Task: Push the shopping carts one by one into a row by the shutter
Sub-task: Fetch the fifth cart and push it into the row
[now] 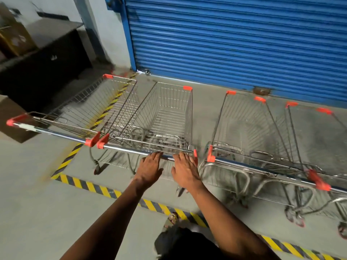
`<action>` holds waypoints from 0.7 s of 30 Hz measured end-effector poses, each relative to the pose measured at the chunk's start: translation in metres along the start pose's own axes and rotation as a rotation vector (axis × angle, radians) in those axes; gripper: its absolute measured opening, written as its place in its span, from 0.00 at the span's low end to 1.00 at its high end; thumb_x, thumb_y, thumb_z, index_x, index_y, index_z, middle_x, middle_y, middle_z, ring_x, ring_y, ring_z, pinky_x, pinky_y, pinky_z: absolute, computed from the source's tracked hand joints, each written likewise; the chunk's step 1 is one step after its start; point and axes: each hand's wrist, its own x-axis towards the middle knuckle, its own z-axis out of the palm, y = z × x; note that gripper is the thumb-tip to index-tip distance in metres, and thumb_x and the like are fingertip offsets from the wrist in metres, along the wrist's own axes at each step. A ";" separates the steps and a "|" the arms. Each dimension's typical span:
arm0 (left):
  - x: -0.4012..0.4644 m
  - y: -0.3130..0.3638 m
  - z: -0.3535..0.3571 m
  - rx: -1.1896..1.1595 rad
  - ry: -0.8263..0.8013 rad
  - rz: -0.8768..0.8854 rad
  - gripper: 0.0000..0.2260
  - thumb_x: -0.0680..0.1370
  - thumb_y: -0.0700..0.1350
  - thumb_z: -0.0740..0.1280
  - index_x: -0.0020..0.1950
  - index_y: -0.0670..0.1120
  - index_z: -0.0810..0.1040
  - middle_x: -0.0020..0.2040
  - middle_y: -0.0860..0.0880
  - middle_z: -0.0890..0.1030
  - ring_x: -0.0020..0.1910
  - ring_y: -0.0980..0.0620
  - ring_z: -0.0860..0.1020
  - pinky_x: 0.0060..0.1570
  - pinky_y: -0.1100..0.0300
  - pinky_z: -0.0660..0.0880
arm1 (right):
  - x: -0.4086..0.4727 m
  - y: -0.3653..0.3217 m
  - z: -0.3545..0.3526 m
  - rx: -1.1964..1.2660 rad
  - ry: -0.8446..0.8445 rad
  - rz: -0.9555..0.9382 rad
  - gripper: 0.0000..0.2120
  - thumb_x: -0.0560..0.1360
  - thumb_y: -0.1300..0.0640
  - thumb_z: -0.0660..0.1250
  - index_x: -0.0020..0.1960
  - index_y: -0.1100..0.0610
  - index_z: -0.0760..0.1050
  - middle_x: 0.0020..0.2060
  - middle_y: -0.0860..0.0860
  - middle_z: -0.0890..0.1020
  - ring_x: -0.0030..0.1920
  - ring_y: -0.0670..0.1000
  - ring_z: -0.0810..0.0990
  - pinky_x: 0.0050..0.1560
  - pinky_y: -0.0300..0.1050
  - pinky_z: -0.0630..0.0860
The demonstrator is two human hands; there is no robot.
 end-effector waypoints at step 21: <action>0.077 -0.125 -0.003 0.332 -0.036 0.366 0.16 0.68 0.64 0.66 0.37 0.52 0.77 0.28 0.50 0.78 0.26 0.50 0.79 0.23 0.60 0.70 | 0.074 -0.053 0.038 -0.102 -0.107 0.163 0.39 0.73 0.18 0.52 0.43 0.53 0.78 0.35 0.53 0.85 0.37 0.56 0.85 0.40 0.49 0.77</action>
